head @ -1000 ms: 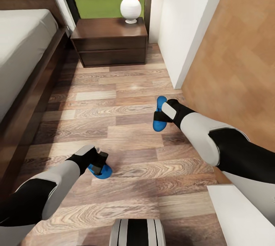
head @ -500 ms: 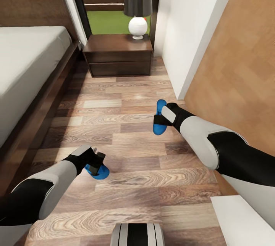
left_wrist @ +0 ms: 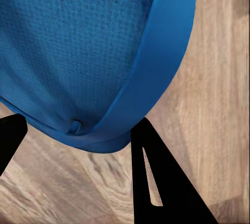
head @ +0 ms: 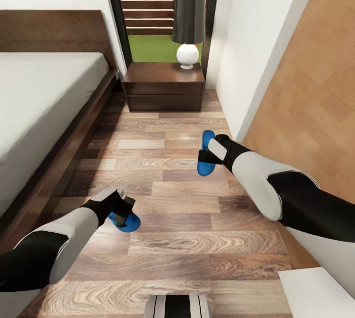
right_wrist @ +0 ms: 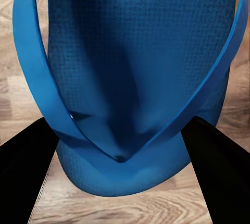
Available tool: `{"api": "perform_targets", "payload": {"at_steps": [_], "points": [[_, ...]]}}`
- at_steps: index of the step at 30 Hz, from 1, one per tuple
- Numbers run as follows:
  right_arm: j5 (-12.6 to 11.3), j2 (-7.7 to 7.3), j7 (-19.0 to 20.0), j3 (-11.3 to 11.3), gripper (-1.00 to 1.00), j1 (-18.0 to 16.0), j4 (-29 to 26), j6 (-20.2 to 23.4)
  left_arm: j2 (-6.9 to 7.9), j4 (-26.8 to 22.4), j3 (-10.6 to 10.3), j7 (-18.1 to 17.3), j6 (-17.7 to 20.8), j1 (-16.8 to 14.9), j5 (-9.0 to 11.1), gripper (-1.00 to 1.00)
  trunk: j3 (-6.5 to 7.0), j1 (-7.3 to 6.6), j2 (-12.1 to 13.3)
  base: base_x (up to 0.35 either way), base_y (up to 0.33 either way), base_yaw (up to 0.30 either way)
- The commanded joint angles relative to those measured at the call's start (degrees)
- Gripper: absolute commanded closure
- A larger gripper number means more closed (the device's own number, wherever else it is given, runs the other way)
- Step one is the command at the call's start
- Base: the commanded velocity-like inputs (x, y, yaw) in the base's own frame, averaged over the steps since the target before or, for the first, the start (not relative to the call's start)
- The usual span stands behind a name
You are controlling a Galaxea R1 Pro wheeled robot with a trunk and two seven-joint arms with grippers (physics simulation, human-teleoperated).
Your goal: In the bedroom, move the book from the bed onto either nightstand, and place the two sandals side by side next to the bed.
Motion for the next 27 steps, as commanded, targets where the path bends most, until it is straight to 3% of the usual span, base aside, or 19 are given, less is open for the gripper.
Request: {"api": "perform_targets", "payload": {"at_steps": [1, 17, 27], "points": [[-0.64, 0.00, -0.33, 0.45, 1.00, 0.02, -0.10, 0.29, 0.05, -0.10, -0.47, 0.23, 0.33, 0.00, 0.20, 1.00, 0.27, -0.03, 0.01, 0.000, 0.000, 0.121], [-0.56, 0.00, -0.39, 0.32, 1.00, 3.00, -0.14, 0.24, 0.05, 1.02, -0.47, -1.33, 0.33, 0.00, 0.29, 1.00, 5.19, -0.44, 0.22, 0.000, 0.000, 0.118], [-0.57, 0.00, -0.38, 0.27, 1.00, 5.56, -0.16, 0.22, -0.31, 1.79, -0.55, -1.37, 0.32, 0.00, 0.31, 1.00, 8.28, -0.70, 0.35, 0.000, 0.000, 0.028]]}}
